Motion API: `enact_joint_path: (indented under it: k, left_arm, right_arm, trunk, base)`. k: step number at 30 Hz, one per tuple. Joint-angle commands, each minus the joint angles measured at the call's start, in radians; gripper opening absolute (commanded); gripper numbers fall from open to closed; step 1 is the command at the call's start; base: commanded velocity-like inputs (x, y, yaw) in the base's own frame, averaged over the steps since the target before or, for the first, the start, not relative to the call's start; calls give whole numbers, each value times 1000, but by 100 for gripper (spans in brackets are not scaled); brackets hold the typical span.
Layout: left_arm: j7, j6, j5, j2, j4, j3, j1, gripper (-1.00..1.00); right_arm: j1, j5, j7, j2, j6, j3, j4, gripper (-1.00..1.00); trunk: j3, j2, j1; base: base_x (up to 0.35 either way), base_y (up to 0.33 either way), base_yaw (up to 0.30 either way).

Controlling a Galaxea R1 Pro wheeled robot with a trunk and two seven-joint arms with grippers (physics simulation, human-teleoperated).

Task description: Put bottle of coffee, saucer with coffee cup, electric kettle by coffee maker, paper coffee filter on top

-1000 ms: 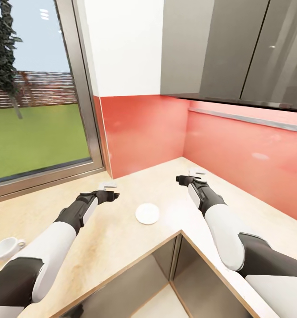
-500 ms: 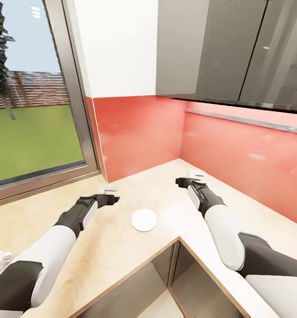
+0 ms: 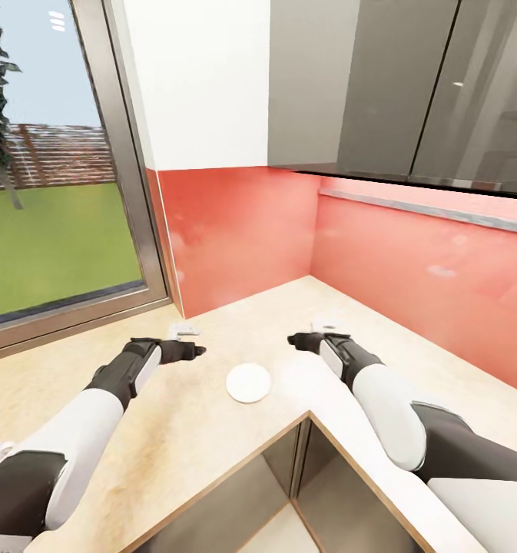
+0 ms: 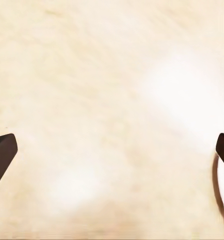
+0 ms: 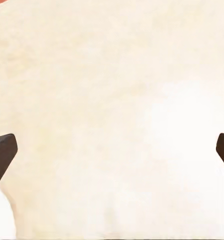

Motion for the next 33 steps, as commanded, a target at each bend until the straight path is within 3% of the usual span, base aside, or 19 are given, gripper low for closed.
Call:
enact_joint_path:
  k: [1,7,12,15,21,23,29,33]
  left_arm:
    - [-16,19,9,5,-1,-6,-2,100]
    - [-139,82,18,39,-1,7,-28,100]
    - [-236,162,53,69,0,76,-39,100]
    - [-281,186,59,80,0,95,-35,100]
    - [-296,187,55,83,-2,95,-28,100]
    - [-300,182,55,72,10,100,-16,100]
    - [-296,185,48,74,5,100,18,100]
    - [-297,184,48,75,-2,102,32,100]
  right_arm:
    - [-1,11,25,1,11,-8,0,100]
    - [0,12,120,2,59,-7,30,100]
    - [-1,12,210,2,72,-7,91,100]
    - [0,13,262,2,74,-7,110,100]
    - [0,13,283,1,74,-7,151,100]
    - [0,8,287,12,75,-10,154,100]
    - [-18,7,278,45,75,-10,149,100]
    - [-19,8,276,45,75,-11,147,100]
  trunk:
    - [-2,-2,1]
    - [-2,-2,1]
    - [-2,-2,1]
    - [-2,-2,1]
    - [-2,-2,1]
    - [-2,-2,1]
    - [-2,-2,1]
    - [-2,-2,1]
  base:
    - [0,0,0]
    - [0,0,0]
    - [0,0,0]
    - [0,0,0]
    - [0,0,0]
    - [0,0,0]
    - [0,0,0]
    - [0,0,0]
